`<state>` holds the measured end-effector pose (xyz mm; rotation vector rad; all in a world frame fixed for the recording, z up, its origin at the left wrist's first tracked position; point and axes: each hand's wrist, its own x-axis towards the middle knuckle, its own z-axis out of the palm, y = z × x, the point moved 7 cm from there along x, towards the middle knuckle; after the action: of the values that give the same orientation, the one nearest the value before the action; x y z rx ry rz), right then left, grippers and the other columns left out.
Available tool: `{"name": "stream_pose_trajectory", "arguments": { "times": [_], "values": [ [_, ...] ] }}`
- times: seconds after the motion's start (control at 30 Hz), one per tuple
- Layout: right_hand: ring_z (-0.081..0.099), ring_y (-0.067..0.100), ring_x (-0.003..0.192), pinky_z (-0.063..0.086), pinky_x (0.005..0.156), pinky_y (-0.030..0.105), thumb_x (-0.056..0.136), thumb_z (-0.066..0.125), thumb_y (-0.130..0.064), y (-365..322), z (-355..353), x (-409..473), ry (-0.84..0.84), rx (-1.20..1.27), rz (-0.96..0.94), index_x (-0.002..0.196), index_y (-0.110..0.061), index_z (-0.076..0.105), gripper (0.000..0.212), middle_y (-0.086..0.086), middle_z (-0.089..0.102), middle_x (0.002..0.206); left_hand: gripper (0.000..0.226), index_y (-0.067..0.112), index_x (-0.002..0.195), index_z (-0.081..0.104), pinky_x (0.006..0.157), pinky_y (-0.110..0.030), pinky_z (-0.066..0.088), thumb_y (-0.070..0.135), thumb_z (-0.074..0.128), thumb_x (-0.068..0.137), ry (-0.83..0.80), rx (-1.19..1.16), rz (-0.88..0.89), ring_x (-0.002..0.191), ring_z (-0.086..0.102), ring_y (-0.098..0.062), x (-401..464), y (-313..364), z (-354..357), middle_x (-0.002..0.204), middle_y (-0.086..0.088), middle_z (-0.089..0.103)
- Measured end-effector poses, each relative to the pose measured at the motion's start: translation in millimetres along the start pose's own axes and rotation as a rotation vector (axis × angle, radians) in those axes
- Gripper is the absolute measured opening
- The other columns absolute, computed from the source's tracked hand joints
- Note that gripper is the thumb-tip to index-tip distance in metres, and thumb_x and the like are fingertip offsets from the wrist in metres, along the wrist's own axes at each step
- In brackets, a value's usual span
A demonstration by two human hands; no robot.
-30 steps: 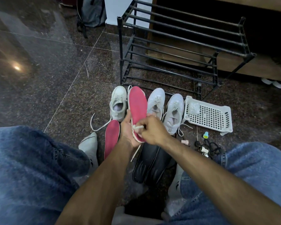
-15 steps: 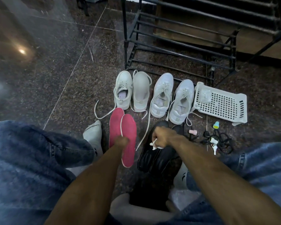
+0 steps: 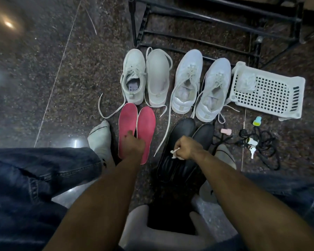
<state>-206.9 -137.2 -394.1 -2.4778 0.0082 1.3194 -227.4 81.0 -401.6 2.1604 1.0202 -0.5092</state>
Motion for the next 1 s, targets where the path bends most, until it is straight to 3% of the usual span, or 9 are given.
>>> {"name": "stream_pose_trajectory", "arguments": {
  "times": [0.1,0.23,0.43,0.5,0.6,0.7,0.8,0.9,1.0],
  "values": [
    [0.066,0.024,0.096,0.05,0.08,0.028,0.077,0.07,-0.024,17,-2,2,0.039,0.033,0.081,0.08,-0.023,0.071,0.004,0.001,0.07,0.094,0.018,0.014,0.101,0.063,0.082,-0.037,0.05,0.022,0.058,0.085,-0.122,0.168,0.154,0.099,0.063,-0.036,-25,11,27,0.103,-0.015,0.067],
    [0.066,0.026,0.098,0.054,0.084,0.034,0.08,0.063,-0.027,41,-5,6,0.092,0.094,0.156,0.094,-0.022,0.073,0.018,0.003,0.071,0.103,0.04,0.018,0.12,0.062,0.092,-0.034,0.047,0.041,0.065,0.087,-0.384,0.329,0.148,0.114,0.06,-0.031,-39,15,79,0.122,-0.011,0.064],
    [0.066,0.024,0.093,0.053,0.079,0.029,0.077,0.068,-0.024,62,-2,10,0.097,0.178,0.185,0.082,-0.021,0.073,0.008,0.002,0.072,0.096,0.022,0.014,0.105,0.066,0.09,-0.034,0.05,0.02,0.062,0.084,-0.428,0.414,0.202,0.108,0.062,-0.031,-41,27,95,0.114,-0.013,0.066],
    [0.066,0.022,0.091,0.053,0.079,0.03,0.075,0.071,-0.028,63,-5,7,0.137,0.23,0.174,0.074,-0.025,0.07,0.003,0.0,0.072,0.094,0.003,0.019,0.079,0.065,0.08,-0.029,0.05,0.017,0.064,0.08,-0.442,0.285,0.185,0.094,0.065,-0.027,-40,29,89,0.096,-0.009,0.069],
    [0.066,0.016,0.083,0.053,0.075,0.029,0.074,0.074,-0.03,51,-10,2,0.207,0.401,0.106,0.063,-0.035,0.068,0.014,-0.004,0.073,0.082,0.022,0.021,0.06,0.059,0.057,-0.021,0.04,0.009,0.07,0.075,-0.437,-0.056,0.104,0.066,0.057,-0.017,-38,32,73,0.061,0.001,0.06],
    [0.065,0.015,0.075,0.048,0.07,0.026,0.074,0.079,-0.024,29,-19,-10,0.303,0.564,-0.004,0.057,-0.033,0.066,0.023,-0.001,0.07,0.074,0.014,0.017,0.052,0.059,0.06,-0.024,0.038,0.011,0.071,0.055,-0.479,-0.392,0.027,0.062,0.052,-0.018,-46,38,55,0.055,0.0,0.054],
    [0.062,0.011,0.072,0.046,0.069,0.024,0.077,0.078,-0.019,9,-33,-30,0.403,0.703,-0.045,0.067,-0.028,0.071,0.015,-0.005,0.067,0.071,0.025,0.016,0.067,0.063,0.068,-0.033,0.041,0.02,0.068,0.042,-0.599,-0.706,-0.027,0.07,0.054,-0.025,-64,48,39,0.072,-0.009,0.058],
    [0.064,0.013,0.076,0.049,0.075,0.027,0.076,0.08,-0.021,-8,-48,-51,0.503,0.816,-0.1,0.071,-0.027,0.073,0.01,-0.008,0.069,0.073,0.034,0.004,0.096,0.066,0.072,-0.035,0.049,0.018,0.052,0.068,-0.81,-1.006,-0.113,0.072,0.063,-0.028,-97,66,23,0.084,-0.016,0.067],
    [0.067,0.011,0.077,0.053,0.078,0.03,0.076,0.079,-0.029,-19,-67,-68,0.579,0.774,-0.138,0.082,-0.027,0.077,0.007,-0.011,0.071,0.08,0.038,-0.001,0.098,0.069,0.075,-0.041,0.055,0.024,0.046,0.079,-0.955,-1.244,-0.151,0.074,0.067,-0.03,-117,79,15,0.087,-0.018,0.07]
  ]
}}
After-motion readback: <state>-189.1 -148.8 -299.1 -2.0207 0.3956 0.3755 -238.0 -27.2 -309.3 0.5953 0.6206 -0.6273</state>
